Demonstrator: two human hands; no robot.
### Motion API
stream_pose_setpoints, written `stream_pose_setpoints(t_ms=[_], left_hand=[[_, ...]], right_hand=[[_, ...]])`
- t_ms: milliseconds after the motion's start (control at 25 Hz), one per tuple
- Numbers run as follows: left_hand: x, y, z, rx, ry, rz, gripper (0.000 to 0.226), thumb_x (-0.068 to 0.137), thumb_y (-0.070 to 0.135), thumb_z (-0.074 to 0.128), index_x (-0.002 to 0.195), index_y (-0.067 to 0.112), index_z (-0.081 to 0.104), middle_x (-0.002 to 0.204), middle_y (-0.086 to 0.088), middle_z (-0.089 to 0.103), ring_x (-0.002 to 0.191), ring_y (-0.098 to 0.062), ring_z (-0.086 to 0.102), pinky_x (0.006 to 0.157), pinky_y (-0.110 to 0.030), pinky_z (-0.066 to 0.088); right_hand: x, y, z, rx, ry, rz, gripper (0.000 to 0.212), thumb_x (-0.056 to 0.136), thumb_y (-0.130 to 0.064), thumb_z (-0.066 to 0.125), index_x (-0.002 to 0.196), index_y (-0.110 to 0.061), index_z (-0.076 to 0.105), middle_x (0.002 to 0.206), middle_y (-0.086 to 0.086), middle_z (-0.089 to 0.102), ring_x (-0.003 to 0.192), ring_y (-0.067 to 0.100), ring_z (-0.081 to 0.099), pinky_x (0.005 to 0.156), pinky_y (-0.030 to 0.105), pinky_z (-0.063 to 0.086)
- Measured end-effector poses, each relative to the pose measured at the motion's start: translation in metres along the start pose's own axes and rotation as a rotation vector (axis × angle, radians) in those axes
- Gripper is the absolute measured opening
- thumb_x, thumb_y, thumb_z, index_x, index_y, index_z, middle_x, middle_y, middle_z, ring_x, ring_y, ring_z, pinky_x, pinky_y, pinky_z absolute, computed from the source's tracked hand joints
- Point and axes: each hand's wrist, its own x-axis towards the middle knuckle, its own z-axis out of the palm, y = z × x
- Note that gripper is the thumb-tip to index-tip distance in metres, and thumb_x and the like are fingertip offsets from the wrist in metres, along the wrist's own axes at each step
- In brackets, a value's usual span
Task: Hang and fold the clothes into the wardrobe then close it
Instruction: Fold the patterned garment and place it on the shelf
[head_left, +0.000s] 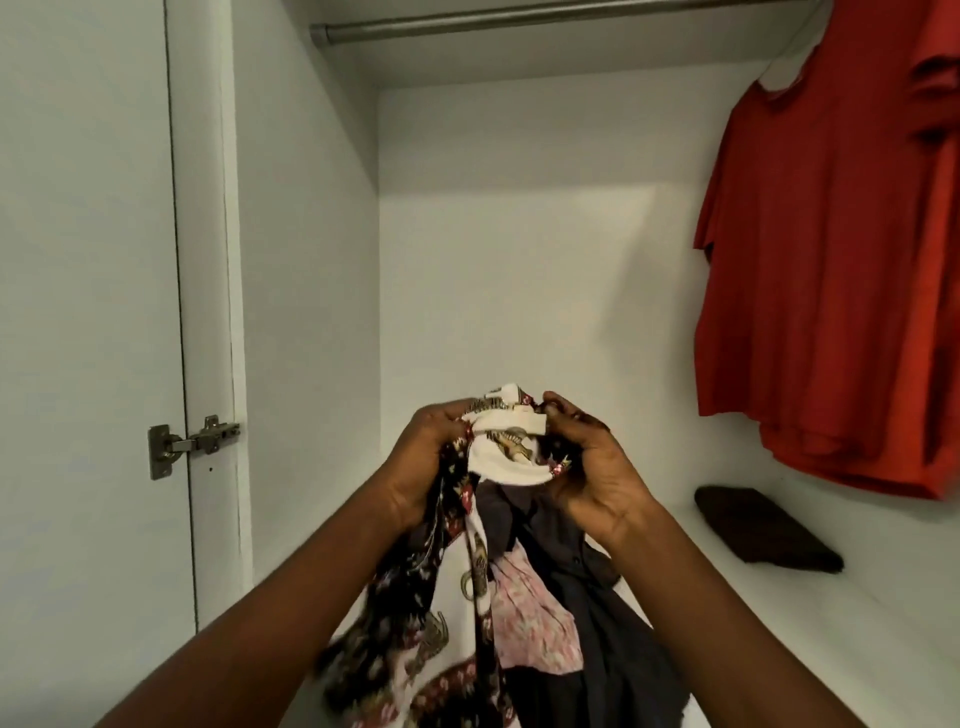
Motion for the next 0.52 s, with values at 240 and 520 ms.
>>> stream_pose_setpoints(t_ms=[240, 520], left_hand=[[-0.005, -0.038, -0.003, 0.22, 0.178, -0.007, 0.014, 0.088, 0.007, 0.066, 0.091, -0.002, 0.077, 0.087, -0.015, 0.076, 0.076, -0.026, 0.067, 0.066, -0.027, 0.054], [0.036, -0.012, 0.037, -0.114, 0.281, 0.094, 0.016, 0.1, 0.014, 0.063, 0.097, 0.003, 0.074, 0.086, -0.017, 0.071, 0.077, -0.031, 0.069, 0.085, -0.047, 0.057]], right_hand=[[-0.015, -0.025, -0.014, -0.245, 0.085, -0.231, 0.037, 0.096, 0.006, 0.055, 0.129, -0.007, 0.064, 0.122, 0.015, 0.072, 0.105, 0.029, 0.072, 0.079, 0.038, 0.062], [-0.075, 0.085, -0.082, -1.179, -0.344, 0.304, 0.075, 0.075, -0.042, 0.089, 0.139, -0.042, 0.05, 0.132, -0.016, 0.064, 0.123, 0.0, 0.06, 0.107, 0.033, 0.051]])
